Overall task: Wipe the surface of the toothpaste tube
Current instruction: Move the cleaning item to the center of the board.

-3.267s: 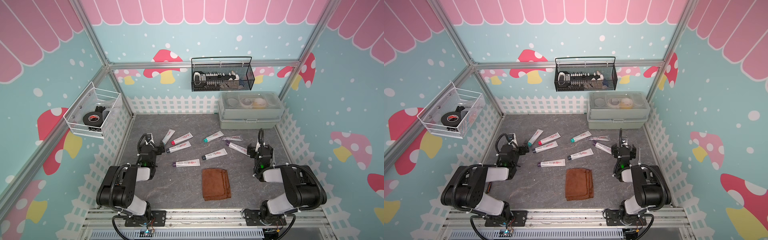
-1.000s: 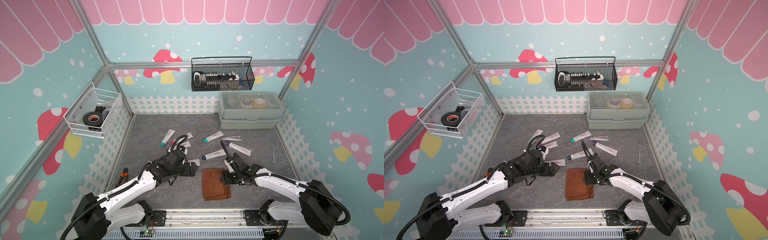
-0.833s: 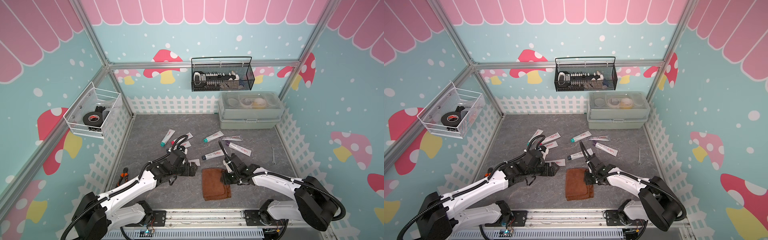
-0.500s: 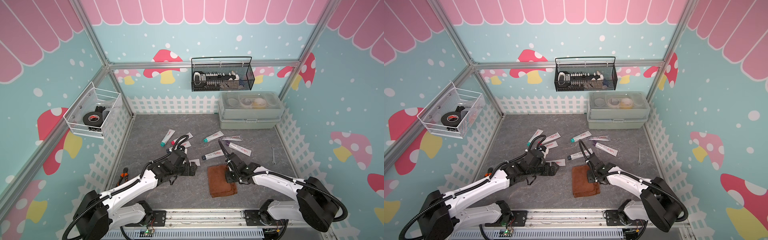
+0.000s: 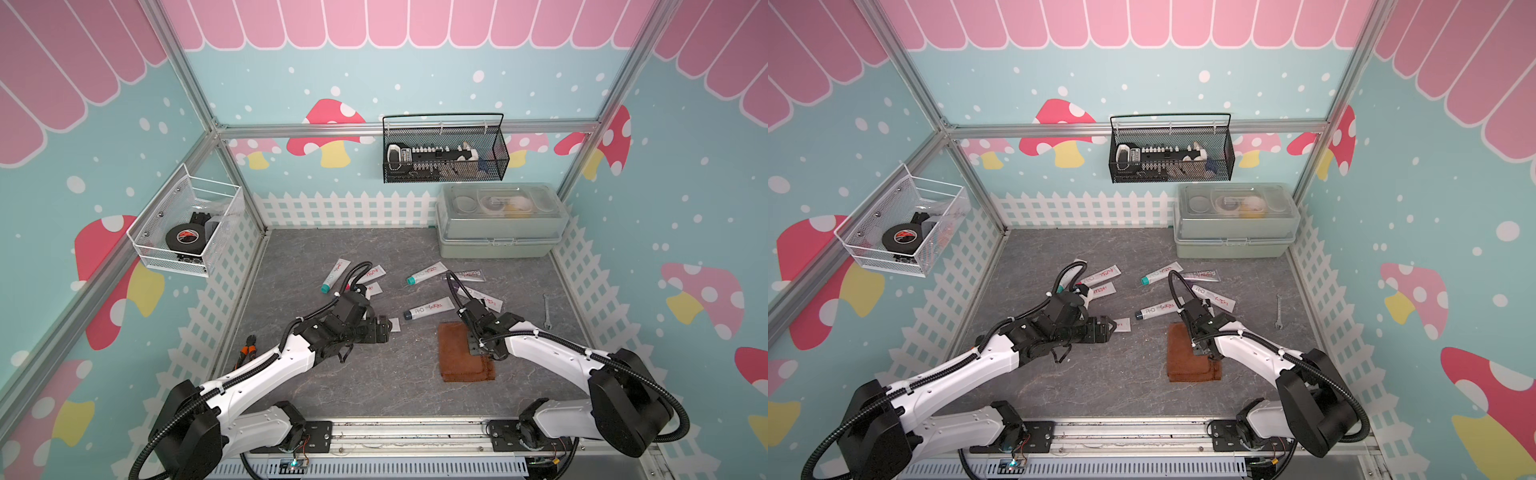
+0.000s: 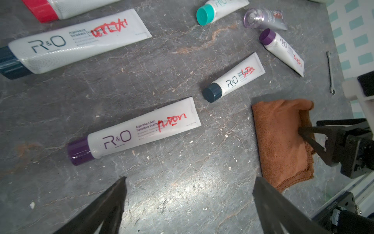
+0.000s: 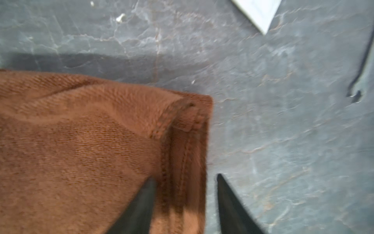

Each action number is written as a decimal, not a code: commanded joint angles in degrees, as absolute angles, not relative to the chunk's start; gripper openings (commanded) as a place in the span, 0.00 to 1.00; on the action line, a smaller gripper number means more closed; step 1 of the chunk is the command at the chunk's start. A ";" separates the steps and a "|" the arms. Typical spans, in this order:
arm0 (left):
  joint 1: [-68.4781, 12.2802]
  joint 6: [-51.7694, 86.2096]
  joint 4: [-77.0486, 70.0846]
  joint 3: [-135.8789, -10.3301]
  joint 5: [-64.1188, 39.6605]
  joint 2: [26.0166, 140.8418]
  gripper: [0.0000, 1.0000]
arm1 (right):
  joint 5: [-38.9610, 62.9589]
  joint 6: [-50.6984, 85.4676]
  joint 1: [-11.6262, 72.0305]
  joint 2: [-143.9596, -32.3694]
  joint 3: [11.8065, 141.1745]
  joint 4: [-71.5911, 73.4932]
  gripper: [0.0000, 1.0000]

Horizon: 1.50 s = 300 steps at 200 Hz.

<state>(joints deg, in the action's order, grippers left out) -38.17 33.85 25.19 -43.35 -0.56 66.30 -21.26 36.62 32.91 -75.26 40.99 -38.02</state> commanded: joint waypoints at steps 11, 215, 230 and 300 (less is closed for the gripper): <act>-36.76 32.96 25.40 -41.79 -1.48 63.09 0.96 | -22.80 36.35 32.61 -68.21 45.70 -44.35 0.74; -35.47 33.05 23.86 -42.58 -2.13 65.13 0.96 | -13.11 44.30 36.38 -89.16 43.38 -26.76 0.44; -35.40 33.04 23.58 -43.14 -2.15 65.46 0.96 | -13.71 43.83 33.40 -86.27 41.36 -27.23 0.44; -35.38 33.48 20.72 -47.69 -3.89 70.97 0.96 | -16.11 39.11 18.46 -75.00 38.16 -31.86 0.53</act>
<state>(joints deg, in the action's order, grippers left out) -35.68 33.61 23.07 -44.91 -2.83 69.23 -14.31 41.10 22.31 -77.67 38.96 -28.32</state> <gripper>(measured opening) 0.962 0.519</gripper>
